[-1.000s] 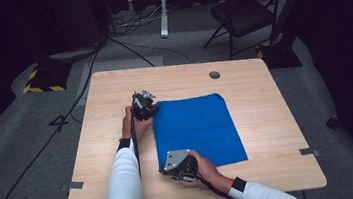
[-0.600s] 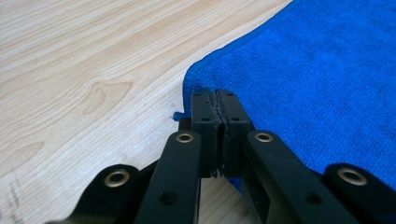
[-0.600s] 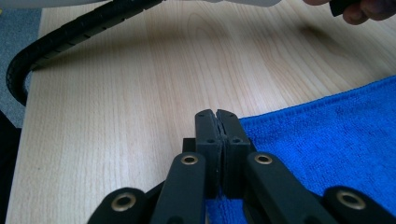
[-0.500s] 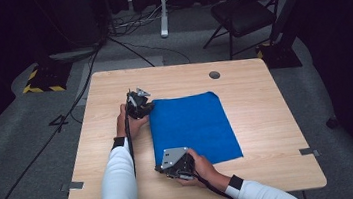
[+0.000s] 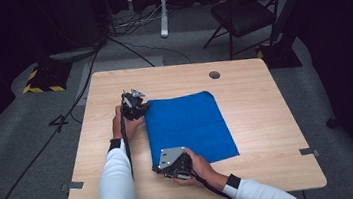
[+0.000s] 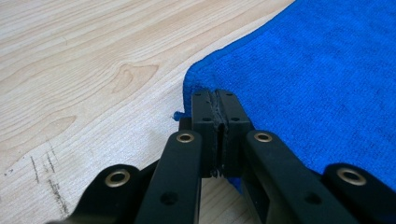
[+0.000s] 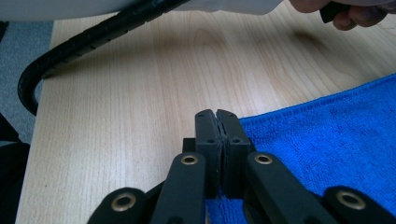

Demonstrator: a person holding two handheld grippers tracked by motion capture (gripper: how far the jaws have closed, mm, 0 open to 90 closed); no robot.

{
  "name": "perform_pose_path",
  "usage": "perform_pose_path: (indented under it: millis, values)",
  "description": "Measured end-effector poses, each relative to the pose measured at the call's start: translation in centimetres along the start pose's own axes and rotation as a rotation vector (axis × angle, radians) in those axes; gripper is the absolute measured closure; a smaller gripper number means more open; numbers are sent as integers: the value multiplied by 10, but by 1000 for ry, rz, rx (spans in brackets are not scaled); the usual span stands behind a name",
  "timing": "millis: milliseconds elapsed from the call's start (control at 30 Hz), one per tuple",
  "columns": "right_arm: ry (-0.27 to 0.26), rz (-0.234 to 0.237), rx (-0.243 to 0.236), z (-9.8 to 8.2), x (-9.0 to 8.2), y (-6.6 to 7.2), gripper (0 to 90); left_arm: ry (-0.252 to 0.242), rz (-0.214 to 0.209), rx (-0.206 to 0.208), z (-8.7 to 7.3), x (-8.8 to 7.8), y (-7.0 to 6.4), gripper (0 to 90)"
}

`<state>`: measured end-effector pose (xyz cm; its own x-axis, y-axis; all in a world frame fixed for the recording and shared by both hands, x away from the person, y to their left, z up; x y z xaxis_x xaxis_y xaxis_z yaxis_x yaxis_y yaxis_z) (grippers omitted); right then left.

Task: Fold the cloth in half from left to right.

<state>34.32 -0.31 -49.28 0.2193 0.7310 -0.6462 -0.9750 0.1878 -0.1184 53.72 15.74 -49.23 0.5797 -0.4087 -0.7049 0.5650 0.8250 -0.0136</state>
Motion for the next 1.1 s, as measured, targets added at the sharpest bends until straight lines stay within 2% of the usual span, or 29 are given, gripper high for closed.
perform_pose_path:
  millis: [300, 833, 967, 1100]
  values:
    - [-17, -7, -2, 2, -4, 0, 887, -23, 9, 4, 1, -9, 4, 873]
    - [-29, -35, -10, 6, -12, -2, 887, -34, 23, 17, 6, -17, 6, 873]
    - [-29, -45, -3, 5, -18, -4, 887, -47, 33, 20, 11, -18, 3, 873]
    - [-39, -55, 16, 1, -28, -10, 887, -72, 37, 30, 23, -18, -6, 873]
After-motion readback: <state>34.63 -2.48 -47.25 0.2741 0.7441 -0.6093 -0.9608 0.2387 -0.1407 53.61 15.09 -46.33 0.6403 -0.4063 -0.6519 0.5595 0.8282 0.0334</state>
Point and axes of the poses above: each handheld gripper's, and its own axes: x roughly forward along the jaws, z roughly out of its top, y roughly to its left, the point moved 2 cm from there along x, roughly forward along the jaws
